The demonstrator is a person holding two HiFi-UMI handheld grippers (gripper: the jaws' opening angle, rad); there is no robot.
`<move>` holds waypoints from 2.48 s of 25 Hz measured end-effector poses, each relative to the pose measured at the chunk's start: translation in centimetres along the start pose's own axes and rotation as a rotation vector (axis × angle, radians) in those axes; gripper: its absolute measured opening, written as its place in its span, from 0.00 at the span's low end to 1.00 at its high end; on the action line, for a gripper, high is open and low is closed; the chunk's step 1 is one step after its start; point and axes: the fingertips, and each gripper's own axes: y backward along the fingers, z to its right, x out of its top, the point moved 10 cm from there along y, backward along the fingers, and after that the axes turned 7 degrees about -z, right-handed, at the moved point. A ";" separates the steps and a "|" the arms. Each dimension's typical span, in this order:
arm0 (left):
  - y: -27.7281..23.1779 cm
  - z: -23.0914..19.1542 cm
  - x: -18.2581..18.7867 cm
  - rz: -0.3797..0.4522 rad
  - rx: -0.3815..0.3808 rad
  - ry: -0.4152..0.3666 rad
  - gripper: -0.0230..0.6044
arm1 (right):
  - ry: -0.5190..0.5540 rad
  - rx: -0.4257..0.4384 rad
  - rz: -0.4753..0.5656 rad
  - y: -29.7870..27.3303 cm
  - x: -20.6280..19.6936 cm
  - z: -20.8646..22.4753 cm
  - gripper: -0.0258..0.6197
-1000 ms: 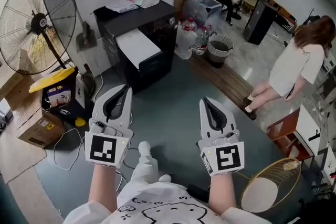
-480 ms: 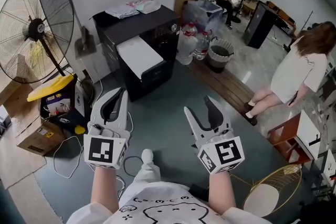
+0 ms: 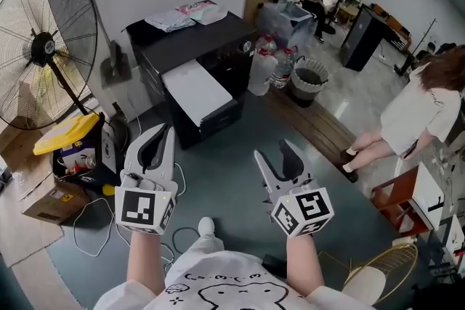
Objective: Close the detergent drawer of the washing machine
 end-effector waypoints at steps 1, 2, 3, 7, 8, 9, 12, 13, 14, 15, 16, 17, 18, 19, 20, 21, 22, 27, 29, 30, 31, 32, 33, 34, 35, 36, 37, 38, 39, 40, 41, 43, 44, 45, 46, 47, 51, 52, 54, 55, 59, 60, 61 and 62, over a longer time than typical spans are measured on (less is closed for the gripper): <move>-0.7 -0.4 -0.2 -0.003 -0.001 0.004 0.06 | -0.007 0.005 -0.002 -0.9 -0.1 0.3 0.41; -1.5 -0.9 -0.5 -0.005 -0.002 0.008 0.06 | -0.014 0.010 -0.004 -1.7 -0.1 0.5 0.41; -2.2 -1.3 -0.7 -0.008 -0.005 0.010 0.06 | -0.022 0.013 -0.007 -2.6 -0.1 0.8 0.41; -5.2 -3.1 -1.5 -0.020 -0.020 0.022 0.06 | -0.040 0.011 -0.035 -6.0 -0.5 1.9 0.41; -5.9 -3.4 -1.8 -0.025 -0.022 0.027 0.06 | -0.044 0.010 -0.046 -6.8 -0.7 2.3 0.41; -6.7 -3.8 -2.1 -0.029 -0.024 0.031 0.06 | -0.050 0.010 -0.057 -7.6 -1.0 2.6 0.41; -8.7 -5.0 -3.0 -0.041 -0.033 0.041 0.06 | -0.090 0.020 -0.085 -10.0 -2.1 3.4 0.41; -9.3 -5.4 -3.3 -0.045 -0.036 0.047 0.06 | -0.105 0.026 -0.093 -10.8 -2.4 3.7 0.41; -9.9 -5.9 -3.6 -0.049 -0.039 0.054 0.06 | -0.121 0.032 -0.101 -11.6 -2.8 3.8 0.41; -10.5 -6.4 -4.0 -0.055 -0.041 0.063 0.06 | -0.138 0.038 -0.109 -12.4 -3.3 4.0 0.41; -11.1 -6.8 -4.3 -0.062 -0.043 0.070 0.06 | -0.154 0.041 -0.117 -13.1 -3.7 4.2 0.41; -11.7 -7.2 -4.6 -0.071 -0.046 0.074 0.06 | -0.168 0.044 -0.125 -13.8 -4.1 4.4 0.41; -12.3 -7.5 -4.9 -0.079 -0.051 0.074 0.06 | -0.180 0.046 -0.134 -14.5 -4.5 4.6 0.41; -12.9 -7.7 -5.2 -0.086 -0.057 0.073 0.06 | -0.188 0.047 -0.144 -15.1 -4.8 4.8 0.41; -13.4 -7.9 -5.4 -0.091 -0.063 0.070 0.06 | -0.193 0.048 -0.156 -15.7 -5.2 5.0 0.41; -13.8 -8.0 -5.6 -0.096 -0.069 0.068 0.06 | -0.199 0.051 -0.167 -16.2 -5.6 5.1 0.41; -14.1 -8.1 -5.8 -0.103 -0.073 0.067 0.06 | -0.208 0.055 -0.177 -16.7 -6.1 5.2 0.41; -15.1 -8.3 -7.4 -0.142 -0.086 0.076 0.06 | -0.273 0.082 -0.220 -18.8 -8.6 5.7 0.41; -15.5 -8.3 -8.1 -0.158 -0.089 0.081 0.06 | -0.309 0.091 -0.243 -19.7 -9.7 6.0 0.41; -15.8 -8.3 -8.5 -0.165 -0.090 0.084 0.06 | -0.329 0.095 -0.257 -20.1 -10.4 6.2 0.41; -16.0 -8.2 -8.7 -0.170 -0.091 0.087 0.06 | -0.348 0.100 -0.270 -20.5 -11.0 6.5 0.41; -16.3 -8.2 -9.0 -0.175 -0.092 0.089 0.06 | -0.365 0.105 -0.283 -21.0 -11.6 6.7 0.41; -16.6 -8.1 -9.1 -0.180 -0.093 0.090 0.06 | -0.381 0.111 -0.294 -21.4 -12.1 6.9 0.41; -16.8 -8.1 -9.2 -0.185 -0.095 0.090 0.07 | -0.399 0.119 -0.304 -21.9 -12.7 7.0 0.41; -17.0 -8.0 -9.3 -0.190 -0.096 0.089 0.06 | -0.420 0.128 -0.313 -22.3 -13.3 7.1 0.42; -17.2 -7.9 -9.4 -0.195 -0.096 0.087 0.06 | -0.441 0.136 -0.324 -22.8 -13.9 7.2 0.42; -17.4 -7.9 -9.5 -0.199 -0.095 0.087 0.06 | -0.461 0.144 -0.335 -23.3 -14.5 7.3 0.43; -17.6 -7.9 -9.6 -0.203 -0.093 0.086 0.06 | -0.477 0.151 -0.347 -23.8 -15.1 7.4 0.43; -17.8 -7.9 -9.8 -0.206 -0.091 0.085 0.06 | -0.491 0.158 -0.359 -24.2 -15.6 7.6 0.43; -18.0 -7.9 -9.9 -0.212 -0.089 0.084 0.06 | -0.506 0.165 -0.368 -24.7 -16.1 7.7 0.43; -18.2 -7.9 -10.1 -0.219 -0.085 0.084 0.06 | -0.523 0.173 -0.375 -25.1 -16.6 7.9 0.43; -18.6 -8.0 -10.6 -0.237 -0.077 0.084 0.06 | -0.561 0.189 -0.382 -25.8 -17.5 8.1 0.44; -18.7 -8.1 -10.8 -0.246 -0.073 0.085 0.06 | -0.579 0.198 -0.385 -26.2 -18.0 8.2 0.44; -18.9 -8.1 -11.1 -0.253 -0.069 0.085 0.06 | -0.596 0.208 -0.389 -26.6 -18.6 8.3 0.45; -19.1 -8.2 -11.3 -0.260 -0.067 0.084 0.07 | -0.615 0.219 -0.393 -27.0 -19.1 8.4 0.45; -19.3 -8.2 -11.4 -0.266 -0.064 0.082 0.06 | -0.634 0.230 -0.398 -27.4 -19.6 8.5 0.45; -20.0 -8.4 -11.5 -0.283 -0.053 0.072 0.07 | -0.712 0.274 -0.411 -28.7 -21.1 9.1 0.46; -20.1 -8.5 -11.6 -0.288 -0.050 0.070 0.06 | -0.726 0.287 -0.411 -29.0 -21.4 9.2 0.46; -20.3 -8.6 -11.8 -0.296 -0.042 0.067 0.06 | -0.749 0.318 -0.413 -29.5 -22.1 9.3 0.47; -20.4 -8.7 -11.9 -0.300 -0.038 0.066 0.06 | -0.757 0.333 -0.413 -29.8 -22.4 9.4 0.47; -20.7 -8.9 -12.3 -0.317 -0.026 0.063 0.07 | -0.801 0.388 -0.400 -30.4 -23.3 9.7 0.51; -20.8 -8.9 -12.4 -0.322 -0.023 0.062 0.06 | -0.812 0.401 -0.393 -30.5 -23.6 9.9 0.53; -20.8 -8.9 -12.5 -0.325 -0.021 0.060 0.06 | -0.817 0.415 -0.385 -30.6 -23.9 10.0 0.55; -20.9 -9.0 -12.6 -0.328 -0.019 0.059 0.06 | -0.814 0.432 -0.374 -30.8 -24.0 10.1 0.55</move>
